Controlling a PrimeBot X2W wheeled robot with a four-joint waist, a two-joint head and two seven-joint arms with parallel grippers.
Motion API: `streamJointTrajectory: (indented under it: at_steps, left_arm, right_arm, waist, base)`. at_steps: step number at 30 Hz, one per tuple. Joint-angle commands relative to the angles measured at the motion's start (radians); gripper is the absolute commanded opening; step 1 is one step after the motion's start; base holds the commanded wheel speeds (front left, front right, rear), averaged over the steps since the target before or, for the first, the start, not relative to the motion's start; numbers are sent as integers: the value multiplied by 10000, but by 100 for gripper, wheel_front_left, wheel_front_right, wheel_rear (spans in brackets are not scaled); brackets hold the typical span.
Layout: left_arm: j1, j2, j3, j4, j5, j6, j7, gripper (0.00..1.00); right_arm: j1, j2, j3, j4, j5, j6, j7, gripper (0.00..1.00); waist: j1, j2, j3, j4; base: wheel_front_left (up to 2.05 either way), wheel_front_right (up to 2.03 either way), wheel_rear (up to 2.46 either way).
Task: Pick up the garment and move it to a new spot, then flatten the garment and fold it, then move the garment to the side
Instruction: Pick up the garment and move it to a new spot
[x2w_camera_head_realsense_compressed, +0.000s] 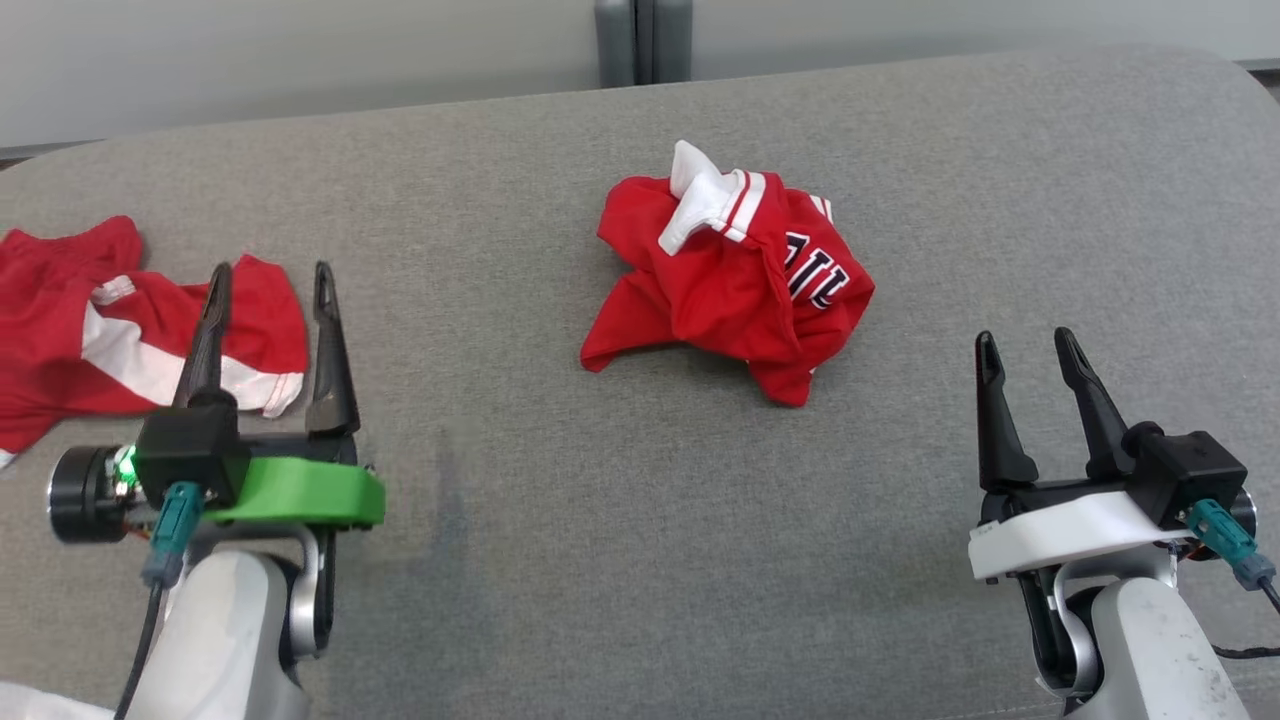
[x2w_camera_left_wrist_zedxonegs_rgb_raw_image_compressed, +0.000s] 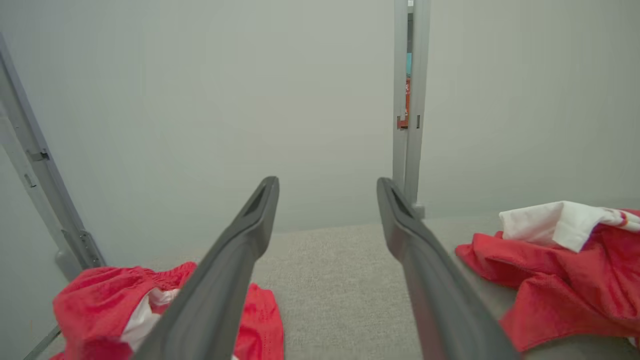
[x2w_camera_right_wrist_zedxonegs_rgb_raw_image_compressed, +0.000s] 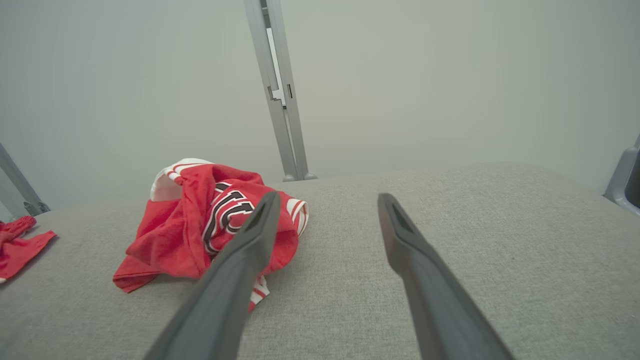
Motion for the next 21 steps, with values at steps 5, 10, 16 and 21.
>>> streamJointTrajectory:
  at_steps: [5,10,16,21]
  left_arm:
    - [1344,105,597,-372,125,41,-2,100]
    - [2187,-76,1040,-374,57,-77,-2,100]
    - [2836,-294,1307,-230,171,-336,-3,100]
    - [3006,-450,1456,-121,302,-577,-3,100]
  right_arm:
    - [324,-24,-96,97,-150,1,-33,100]
    - [544,-53,-87,221,-191,1,-32,100]
    - [931,-91,-107,297,-305,1,80,100]
    - [1135,-139,-109,313,-290,1,161,100]
  waist:
    - [0,0,-458,606]
    - [0,0,-668,751]
    - [0,0,-960,890]
    - [0,0,-1149,936]
  base:
    - [0,0,0]
    - [0,0,0]
    - [0,0,0]
    - [0,0,0]
